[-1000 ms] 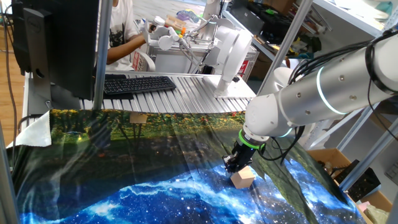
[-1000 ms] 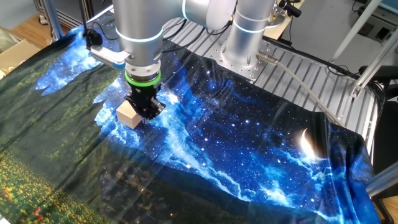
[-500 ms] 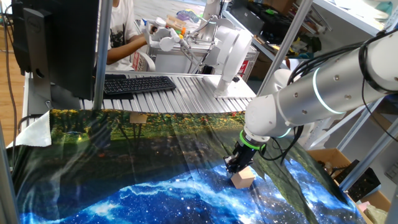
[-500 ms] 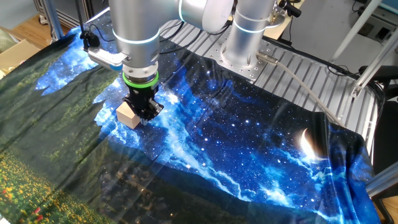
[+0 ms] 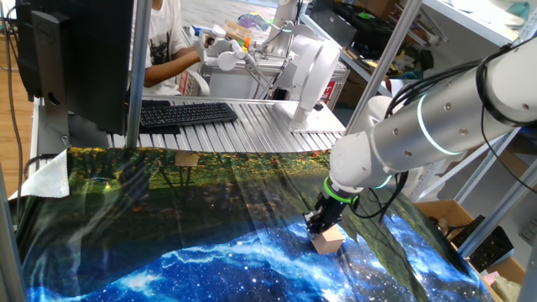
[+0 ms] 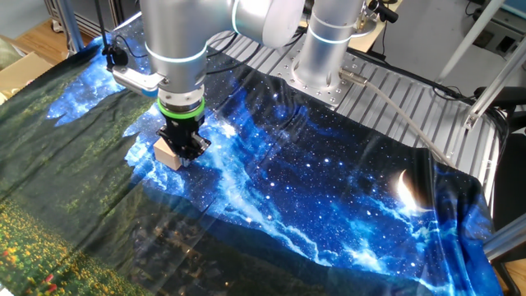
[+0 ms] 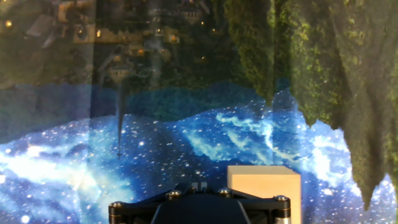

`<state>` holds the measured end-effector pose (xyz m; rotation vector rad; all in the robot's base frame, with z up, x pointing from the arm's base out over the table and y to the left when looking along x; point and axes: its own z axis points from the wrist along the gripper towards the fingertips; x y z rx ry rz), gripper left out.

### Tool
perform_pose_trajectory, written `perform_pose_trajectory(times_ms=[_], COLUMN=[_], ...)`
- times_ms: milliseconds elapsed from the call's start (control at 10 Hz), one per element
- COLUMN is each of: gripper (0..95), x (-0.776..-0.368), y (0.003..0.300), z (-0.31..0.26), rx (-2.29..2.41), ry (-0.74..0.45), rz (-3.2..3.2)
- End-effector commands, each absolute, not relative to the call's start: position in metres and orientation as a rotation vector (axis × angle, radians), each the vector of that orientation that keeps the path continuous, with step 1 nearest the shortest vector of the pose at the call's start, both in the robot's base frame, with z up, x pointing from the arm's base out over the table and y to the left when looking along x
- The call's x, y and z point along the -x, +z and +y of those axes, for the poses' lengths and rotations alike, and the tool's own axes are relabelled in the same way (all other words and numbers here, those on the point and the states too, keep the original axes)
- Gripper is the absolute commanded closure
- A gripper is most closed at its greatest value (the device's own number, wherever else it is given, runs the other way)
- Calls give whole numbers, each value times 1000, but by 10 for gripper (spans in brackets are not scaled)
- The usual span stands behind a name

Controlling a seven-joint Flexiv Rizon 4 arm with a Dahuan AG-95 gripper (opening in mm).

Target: Approach and touch the side of the small block

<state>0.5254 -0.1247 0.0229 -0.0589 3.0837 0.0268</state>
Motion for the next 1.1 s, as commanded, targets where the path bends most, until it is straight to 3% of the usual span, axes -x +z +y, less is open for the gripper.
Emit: perform_pose_trajectory(times_ms=[100,1100], gripper=[950,950], x=[-527,-526], y=[21,30], z=[-130,-116], rx=[72,60], ry=[31,39], rz=[3086,3079])
